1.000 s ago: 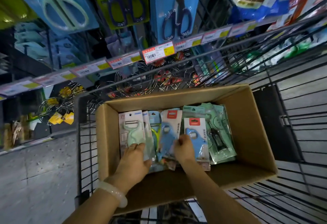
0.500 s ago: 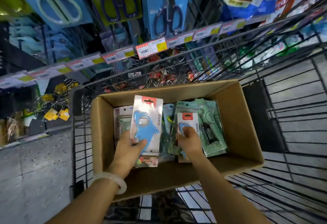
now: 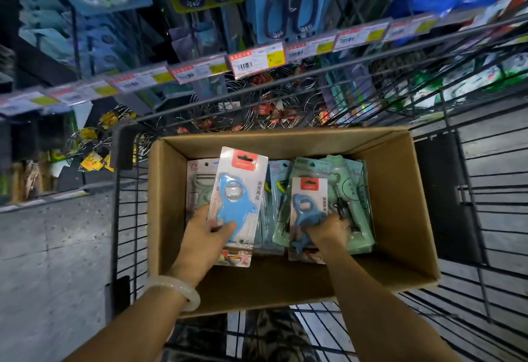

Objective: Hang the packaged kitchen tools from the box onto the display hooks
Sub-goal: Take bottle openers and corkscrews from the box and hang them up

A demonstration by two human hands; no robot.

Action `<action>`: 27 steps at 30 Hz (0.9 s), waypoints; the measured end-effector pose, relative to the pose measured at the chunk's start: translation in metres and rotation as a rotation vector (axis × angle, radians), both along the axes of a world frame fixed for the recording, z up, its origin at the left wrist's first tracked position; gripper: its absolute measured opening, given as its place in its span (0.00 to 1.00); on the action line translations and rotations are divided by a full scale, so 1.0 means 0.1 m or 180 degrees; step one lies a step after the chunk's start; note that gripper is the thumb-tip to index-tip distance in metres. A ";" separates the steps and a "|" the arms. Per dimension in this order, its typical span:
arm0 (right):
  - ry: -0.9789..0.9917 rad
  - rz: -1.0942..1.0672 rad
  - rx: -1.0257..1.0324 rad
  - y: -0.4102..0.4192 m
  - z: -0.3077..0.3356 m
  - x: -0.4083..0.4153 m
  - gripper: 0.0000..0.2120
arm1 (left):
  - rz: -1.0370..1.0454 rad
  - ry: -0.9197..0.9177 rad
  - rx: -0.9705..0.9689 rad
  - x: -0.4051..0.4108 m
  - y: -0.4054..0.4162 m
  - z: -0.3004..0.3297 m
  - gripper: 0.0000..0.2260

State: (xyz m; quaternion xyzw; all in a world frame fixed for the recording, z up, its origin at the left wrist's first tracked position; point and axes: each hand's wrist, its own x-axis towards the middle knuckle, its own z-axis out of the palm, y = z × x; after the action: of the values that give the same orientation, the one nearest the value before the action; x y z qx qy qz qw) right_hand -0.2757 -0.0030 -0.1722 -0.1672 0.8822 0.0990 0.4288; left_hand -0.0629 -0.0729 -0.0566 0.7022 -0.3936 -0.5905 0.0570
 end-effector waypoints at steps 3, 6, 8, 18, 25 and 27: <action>-0.0068 -0.0325 -0.0052 -0.04 0.01 -0.03 0.42 | 0.0045 -0.0032 0.0000 0.01 0.01 0.01 0.14; -0.0231 -0.1007 -0.0550 -0.09 0.04 0.01 0.34 | 0.0094 -0.0027 -0.0025 0.00 0.01 0.04 0.16; -0.0220 -0.1204 -0.0914 -0.12 0.12 0.07 0.23 | 0.0126 -0.0017 -0.0070 0.01 0.01 0.08 0.15; -0.1149 -0.2021 -0.2831 -0.03 0.92 0.36 0.15 | 0.0180 0.0115 -0.0635 0.16 0.06 0.28 0.17; -0.1397 -0.1412 -0.3792 -0.19 1.62 1.09 0.12 | 0.0748 0.0526 -0.1273 0.66 0.23 0.61 0.13; -0.1549 -0.1241 -0.3939 -0.21 1.79 1.38 0.13 | 0.0999 0.0672 -0.1458 0.91 0.29 0.79 0.14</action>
State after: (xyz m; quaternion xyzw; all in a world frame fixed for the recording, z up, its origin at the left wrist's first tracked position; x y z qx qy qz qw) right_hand -0.1379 -0.0239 0.0071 -0.2368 0.6691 -0.5417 0.4503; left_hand 0.0283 -0.0437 0.0220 0.6581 -0.3951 -0.5400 0.3453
